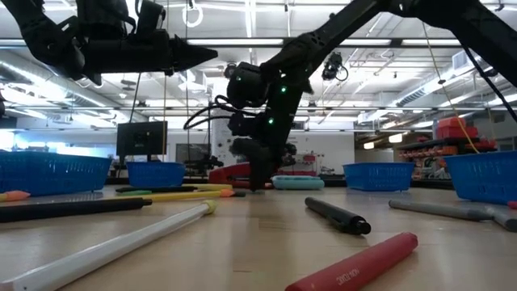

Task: Sort crayons/erasers/pens/pencils in bins
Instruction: Put the top gray crayon into the top right bin

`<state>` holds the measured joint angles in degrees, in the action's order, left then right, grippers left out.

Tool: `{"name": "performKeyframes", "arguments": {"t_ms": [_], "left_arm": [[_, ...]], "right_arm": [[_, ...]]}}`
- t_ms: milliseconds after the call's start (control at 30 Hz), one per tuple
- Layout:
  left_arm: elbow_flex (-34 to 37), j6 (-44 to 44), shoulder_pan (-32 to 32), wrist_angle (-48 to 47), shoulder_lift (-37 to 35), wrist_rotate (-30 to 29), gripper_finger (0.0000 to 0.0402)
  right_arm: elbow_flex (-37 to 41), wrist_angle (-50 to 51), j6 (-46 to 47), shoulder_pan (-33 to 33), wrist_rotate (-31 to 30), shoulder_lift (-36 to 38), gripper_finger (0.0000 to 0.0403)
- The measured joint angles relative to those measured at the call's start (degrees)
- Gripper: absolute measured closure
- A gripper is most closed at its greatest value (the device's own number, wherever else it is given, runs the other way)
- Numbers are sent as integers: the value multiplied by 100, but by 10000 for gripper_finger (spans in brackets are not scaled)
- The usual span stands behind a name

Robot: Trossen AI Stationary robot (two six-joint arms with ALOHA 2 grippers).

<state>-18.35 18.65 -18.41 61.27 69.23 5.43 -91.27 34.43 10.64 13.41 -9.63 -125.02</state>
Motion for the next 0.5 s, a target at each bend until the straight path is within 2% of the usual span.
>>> {"name": "performKeyframes", "arguments": {"t_ms": [133, 267, 500], "left_arm": [[0, -2, 0, -32, 0, 0, 378], [0, -2, -2, -65, 0, -1, 384], [0, 2, -10, -16, 0, -1, 387]], "right_arm": [[0, 1196, 323, 28, 119, 154, 287], [21, 2014, 616, 17, 587, 204, 287], [31, 2728, 1372, -367, 1551, 217, 287]]}}
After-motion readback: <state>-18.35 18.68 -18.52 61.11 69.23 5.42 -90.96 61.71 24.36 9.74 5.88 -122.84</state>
